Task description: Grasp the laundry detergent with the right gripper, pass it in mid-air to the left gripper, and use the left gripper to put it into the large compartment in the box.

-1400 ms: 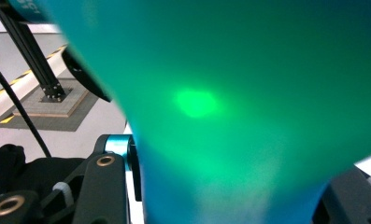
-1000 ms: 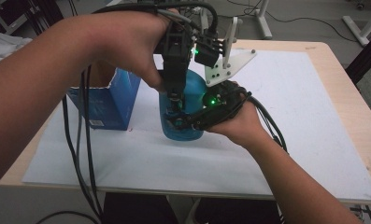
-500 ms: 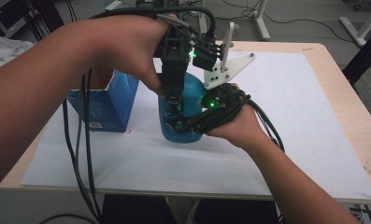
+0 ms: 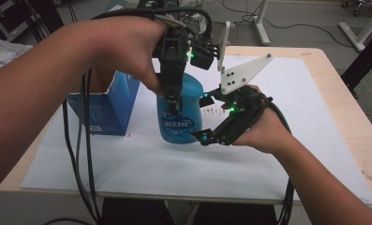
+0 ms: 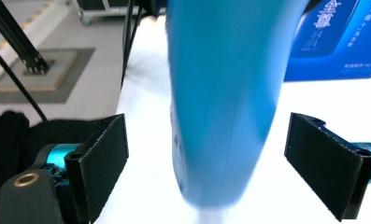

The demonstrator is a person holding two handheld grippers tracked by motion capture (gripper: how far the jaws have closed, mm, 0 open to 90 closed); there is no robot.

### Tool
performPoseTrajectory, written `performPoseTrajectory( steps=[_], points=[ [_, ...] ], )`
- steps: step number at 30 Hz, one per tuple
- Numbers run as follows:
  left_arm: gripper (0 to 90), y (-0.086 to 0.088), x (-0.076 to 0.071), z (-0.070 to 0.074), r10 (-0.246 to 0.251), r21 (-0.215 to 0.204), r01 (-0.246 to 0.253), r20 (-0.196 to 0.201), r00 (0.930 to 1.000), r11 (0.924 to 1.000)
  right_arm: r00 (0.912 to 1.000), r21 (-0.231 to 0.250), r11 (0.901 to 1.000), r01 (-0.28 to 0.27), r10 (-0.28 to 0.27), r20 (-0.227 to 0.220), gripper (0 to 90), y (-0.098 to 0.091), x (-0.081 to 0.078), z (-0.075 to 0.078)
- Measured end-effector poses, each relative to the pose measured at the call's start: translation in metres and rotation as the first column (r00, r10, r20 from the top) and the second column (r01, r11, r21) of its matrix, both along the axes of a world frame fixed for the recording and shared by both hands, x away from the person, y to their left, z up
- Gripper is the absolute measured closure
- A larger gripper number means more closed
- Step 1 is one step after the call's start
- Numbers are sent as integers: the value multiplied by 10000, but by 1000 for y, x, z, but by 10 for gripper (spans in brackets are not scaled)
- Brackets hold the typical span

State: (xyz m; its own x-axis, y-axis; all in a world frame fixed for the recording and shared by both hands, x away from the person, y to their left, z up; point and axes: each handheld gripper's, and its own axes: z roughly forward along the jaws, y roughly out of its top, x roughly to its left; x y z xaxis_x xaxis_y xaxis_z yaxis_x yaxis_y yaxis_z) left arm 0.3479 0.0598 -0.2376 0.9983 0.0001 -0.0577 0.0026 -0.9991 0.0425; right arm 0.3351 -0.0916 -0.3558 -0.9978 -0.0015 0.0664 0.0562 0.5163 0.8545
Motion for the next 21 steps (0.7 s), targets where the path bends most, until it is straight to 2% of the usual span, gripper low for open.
performPoseTrajectory(
  steps=[3,8,15,16,17,18,19,21],
  points=[
    [387,3,1,2,216,14,-216,-41,9998,9998,10000,-362,9993,-90,89,-40,130,-7,-1,5],
    [387,7,4,6,513,20,-513,-1,9987,9987,9998,-1049,9944,-94,109,139,111,-18,-2,15],
    [386,13,8,12,876,-12,-876,-89,9961,9962,9996,-1922,9813,-31,85,273,111,-35,-1,30],
    [387,14,8,14,892,-22,-892,-85,9960,9960,9994,-2001,9798,-30,96,320,99,-38,0,32],
    [387,15,9,15,968,-38,-968,-88,9953,9953,9995,-2074,9782,33,35,325,18,-39,0,33],
    [386,16,10,17,1077,-51,-1077,-98,9941,9942,9988,-2257,9738,285,-188,449,10,-41,0,34],
    [387,18,11,19,1198,-54,-1199,-100,9927,9928,9992,-2469,9687,247,-163,361,10,-42,1,35],
    [386,22,13,24,1492,-47,-1492,-134,9887,9888,9987,-2846,9582,302,-171,483,10,-45,1,38]
  ],
)
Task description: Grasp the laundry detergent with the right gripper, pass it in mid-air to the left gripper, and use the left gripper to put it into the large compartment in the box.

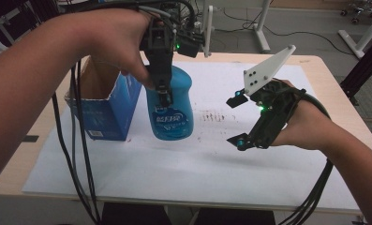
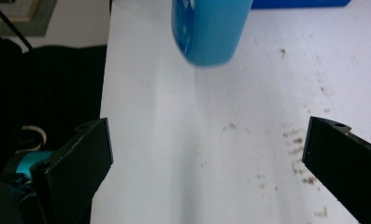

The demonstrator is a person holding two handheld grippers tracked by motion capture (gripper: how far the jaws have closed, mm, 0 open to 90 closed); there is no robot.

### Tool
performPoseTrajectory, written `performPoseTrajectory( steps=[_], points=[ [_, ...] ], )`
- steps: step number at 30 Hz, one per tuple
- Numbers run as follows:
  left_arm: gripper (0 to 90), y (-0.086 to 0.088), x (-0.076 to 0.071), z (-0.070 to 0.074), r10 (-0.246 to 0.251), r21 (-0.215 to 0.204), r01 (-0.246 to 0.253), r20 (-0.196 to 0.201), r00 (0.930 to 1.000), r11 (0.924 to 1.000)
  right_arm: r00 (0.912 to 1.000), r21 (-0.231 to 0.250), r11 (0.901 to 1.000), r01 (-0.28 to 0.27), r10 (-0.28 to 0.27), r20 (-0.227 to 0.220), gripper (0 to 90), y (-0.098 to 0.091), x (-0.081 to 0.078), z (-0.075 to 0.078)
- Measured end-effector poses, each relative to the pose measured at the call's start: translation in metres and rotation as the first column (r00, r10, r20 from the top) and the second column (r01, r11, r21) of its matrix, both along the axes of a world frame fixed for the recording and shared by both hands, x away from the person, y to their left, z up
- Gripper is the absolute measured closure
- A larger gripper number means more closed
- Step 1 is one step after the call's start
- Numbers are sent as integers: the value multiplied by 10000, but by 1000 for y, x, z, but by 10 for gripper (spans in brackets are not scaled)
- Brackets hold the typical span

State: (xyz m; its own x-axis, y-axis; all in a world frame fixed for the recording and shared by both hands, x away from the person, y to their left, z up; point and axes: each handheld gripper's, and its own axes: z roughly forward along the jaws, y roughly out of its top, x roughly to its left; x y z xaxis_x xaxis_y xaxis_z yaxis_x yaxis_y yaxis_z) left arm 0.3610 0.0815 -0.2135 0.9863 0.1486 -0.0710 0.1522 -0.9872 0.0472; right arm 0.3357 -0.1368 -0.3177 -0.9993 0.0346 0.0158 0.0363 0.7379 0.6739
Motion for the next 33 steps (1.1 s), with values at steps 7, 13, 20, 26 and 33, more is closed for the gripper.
performPoseTrajectory(
  steps=[7,13,20,26,33],
  points=[
    [386,14,9,24,1378,-36,-1378,-57,9904,9905,9998,-1733,9847,-161,181,99,7,-8,7,15],
    [386,34,22,45,3523,-300,-3535,-390,9351,9350,9990,-2715,9622,-229,322,297,8,-12,10,27],
    [386,57,33,65,5220,-346,-5230,-343,8523,8516,9977,-3146,9487,-323,496,470,8,-13,10,35],
    [386,80,38,84,6646,-330,-6659,-422,7460,7453,9971,-3439,9381,-414,610,462,8,-13,9,33],
    [386,113,43,100,7972,-311,-7970,-86,6037,6032,9967,-3574,9328,-472,677,451,9,-13,7,34]
  ],
)
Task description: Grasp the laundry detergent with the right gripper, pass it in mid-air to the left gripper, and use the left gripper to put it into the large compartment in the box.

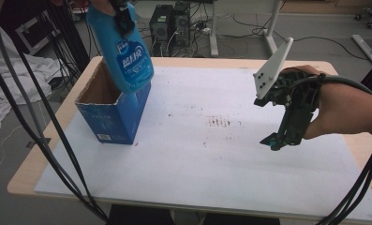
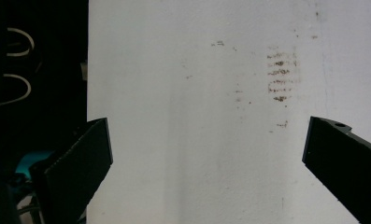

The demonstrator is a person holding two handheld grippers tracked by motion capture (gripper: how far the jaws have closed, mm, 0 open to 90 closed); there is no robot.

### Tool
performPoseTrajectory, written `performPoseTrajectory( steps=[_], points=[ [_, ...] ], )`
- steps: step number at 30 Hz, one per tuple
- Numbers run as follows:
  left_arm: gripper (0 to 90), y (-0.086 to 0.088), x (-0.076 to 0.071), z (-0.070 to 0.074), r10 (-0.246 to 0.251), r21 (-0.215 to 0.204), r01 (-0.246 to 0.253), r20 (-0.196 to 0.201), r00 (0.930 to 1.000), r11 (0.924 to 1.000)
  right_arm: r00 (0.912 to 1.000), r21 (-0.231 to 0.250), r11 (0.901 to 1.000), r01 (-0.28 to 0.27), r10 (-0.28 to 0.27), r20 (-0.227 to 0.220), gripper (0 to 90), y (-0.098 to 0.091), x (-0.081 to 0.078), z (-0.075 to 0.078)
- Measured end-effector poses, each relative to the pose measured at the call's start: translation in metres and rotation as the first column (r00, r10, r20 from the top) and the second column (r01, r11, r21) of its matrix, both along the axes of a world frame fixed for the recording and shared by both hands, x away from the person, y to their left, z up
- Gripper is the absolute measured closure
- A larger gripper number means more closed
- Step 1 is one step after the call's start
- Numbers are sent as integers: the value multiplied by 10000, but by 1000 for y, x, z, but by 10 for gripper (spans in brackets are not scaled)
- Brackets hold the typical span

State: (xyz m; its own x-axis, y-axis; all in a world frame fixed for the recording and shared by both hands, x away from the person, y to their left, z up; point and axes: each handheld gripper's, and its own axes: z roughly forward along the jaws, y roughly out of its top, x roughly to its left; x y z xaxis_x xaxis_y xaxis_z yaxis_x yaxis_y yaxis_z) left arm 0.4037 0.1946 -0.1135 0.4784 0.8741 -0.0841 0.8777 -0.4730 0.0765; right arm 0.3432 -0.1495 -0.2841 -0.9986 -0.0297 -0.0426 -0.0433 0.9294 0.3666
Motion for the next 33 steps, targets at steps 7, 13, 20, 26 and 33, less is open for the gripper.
performPoseTrajectory(
  steps=[7,13,20,26,33],
  points=[
    [386,29,4,4,1653,442,-1651,-8,9862,9853,10000,-80,10000,13,-13,30,9,-1,1,-1],
    [386,43,9,-3,2164,823,-2149,-95,9763,9732,10000,-119,9999,40,-40,-7,9,0,1,-2],
    [386,49,17,-24,2024,1065,-1973,-387,9785,9745,10000,-183,9998,81,-81,-6,9,3,3,-4],
    [386,51,24,-49,1070,1088,-986,-743,9915,9892,9999,-263,9995,162,-164,-51,9,5,5,-7],
    [386,49,30,-79,-220,1162,328,-928,9954,9927,9996,-370,9989,273,-277,-97,9,6,6,-10]
  ],
)
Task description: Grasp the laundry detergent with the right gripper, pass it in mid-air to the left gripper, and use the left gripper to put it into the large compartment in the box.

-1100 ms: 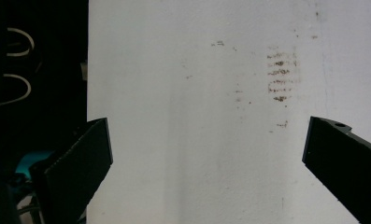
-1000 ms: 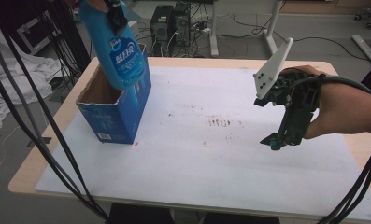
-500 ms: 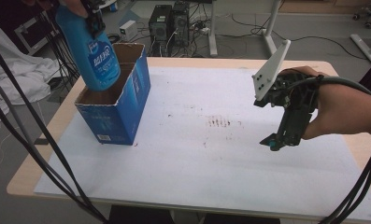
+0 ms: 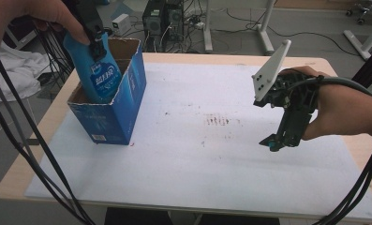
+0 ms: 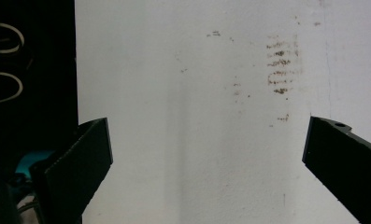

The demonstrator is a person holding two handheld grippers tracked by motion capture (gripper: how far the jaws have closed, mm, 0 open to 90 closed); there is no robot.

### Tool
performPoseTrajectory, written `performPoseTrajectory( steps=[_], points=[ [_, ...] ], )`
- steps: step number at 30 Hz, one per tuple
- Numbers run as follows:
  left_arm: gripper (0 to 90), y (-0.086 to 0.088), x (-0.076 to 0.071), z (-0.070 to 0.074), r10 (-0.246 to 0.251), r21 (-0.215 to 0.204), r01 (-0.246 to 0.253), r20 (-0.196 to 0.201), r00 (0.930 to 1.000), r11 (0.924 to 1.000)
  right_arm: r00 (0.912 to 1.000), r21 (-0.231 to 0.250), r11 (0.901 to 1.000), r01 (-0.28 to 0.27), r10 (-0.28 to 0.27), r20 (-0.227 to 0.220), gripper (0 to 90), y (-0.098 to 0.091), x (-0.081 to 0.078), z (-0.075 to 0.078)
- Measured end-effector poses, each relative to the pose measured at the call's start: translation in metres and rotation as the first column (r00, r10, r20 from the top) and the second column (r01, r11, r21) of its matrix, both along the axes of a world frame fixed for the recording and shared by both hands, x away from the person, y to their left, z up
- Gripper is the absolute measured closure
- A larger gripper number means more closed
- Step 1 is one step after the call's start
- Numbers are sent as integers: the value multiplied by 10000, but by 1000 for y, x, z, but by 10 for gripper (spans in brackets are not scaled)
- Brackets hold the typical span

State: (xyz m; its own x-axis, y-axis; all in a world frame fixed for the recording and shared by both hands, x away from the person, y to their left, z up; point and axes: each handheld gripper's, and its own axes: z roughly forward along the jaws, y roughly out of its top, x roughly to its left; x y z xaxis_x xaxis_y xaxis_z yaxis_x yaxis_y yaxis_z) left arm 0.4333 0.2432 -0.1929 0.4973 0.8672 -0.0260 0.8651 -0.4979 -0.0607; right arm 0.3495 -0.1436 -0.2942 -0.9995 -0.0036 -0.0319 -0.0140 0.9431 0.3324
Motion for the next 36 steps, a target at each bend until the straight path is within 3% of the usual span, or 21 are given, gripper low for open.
performPoseTrajectory(
  steps=[4,6,7,8,9,12,13,15,16,17,19,20,21,22,23,24,31,36],
  points=[
    [386,0,2,-12,-597,53,597,-12,9982,9982,10000,-70,10000,61,-61,-39,9,0,0,-1],
    [386,1,3,-22,-1129,184,1130,-16,9936,9934,10000,-120,9999,63,-64,-63,9,1,0,-2],
    [386,1,3,-22,-1129,184,1130,-16,9936,9934,9999,-151,9998,104,-105,-57,9,1,0,-2],
    [387,2,3,-28,-1552,256,1553,-57,9879,9875,9999,-192,9998,112,-114,-105,9,1,0,-2],
    [386,2,3,-28,-1552,256,1553,-57,9879,9875,9999,-192,9998,112,-114,-105,9,1,0,-2],
    [386,3,3,-39,-2276,280,2275,14,9738,9734,9999,-185,9998,109,-110,-84,9,2,1,-4],
    [386,3,3,-39,-2276,280,2275,14,9738,9734,9999,-185,9998,109,-110,-84,9,2,1,-4],
    [386,3,3,-45,-2761,297,2760,-15,9611,9607,9998,-233,9997,125,-129,-138,9,3,0,-6],
    [386,3,3,-45,-2761,297,2760,-15,9611,9607,9998,-233,9997,125,-129,-138,9,3,0,-6],
    [386,3,3,-54,-3174,156,3172,114,9482,9482,9998,-235,9997,117,-121,-160,9,4,1,-9],
    [386,3,3,-58,-3294,124,3293,81,9442,9441,9997,-300,9995,136,-142,-193,9,5,1,-10],
    [386,3,4,-65,-3530,68,3529,80,9356,9356,9997,-277,9995,134,-139,-182,9,6,1,-10],
    [386,3,4,-65,-3530,68,3529,80,9356,9356,9997,-277,9995,134,-139,-182,9,6,1,-10],
    [386,2,4,-72,-3800,101,3799,52,9250,9250,9998,-321,9995,73,-79,-189,9,7,1,-11],
    [386,2,4,-72,-3800,101,3799,52,9250,9250,9998,-337,9994,65,-72,-203,9,8,1,-12],
    [386,1,4,-78,-3931,87,3930,23,9195,9195,9998,-335,9994,68,-75,-207,9,8,1,-12],
    [386,2,4,-99,-4196,27,4196,-86,9077,9077,9996,-423,9991,-33,21,-277,9,11,3,-16],
    [386,4,5,-107,-4218,-57,4218,-66,9067,9067,9994,-444,9990,-46,31,-332,9,12,3,-19]
  ],
)
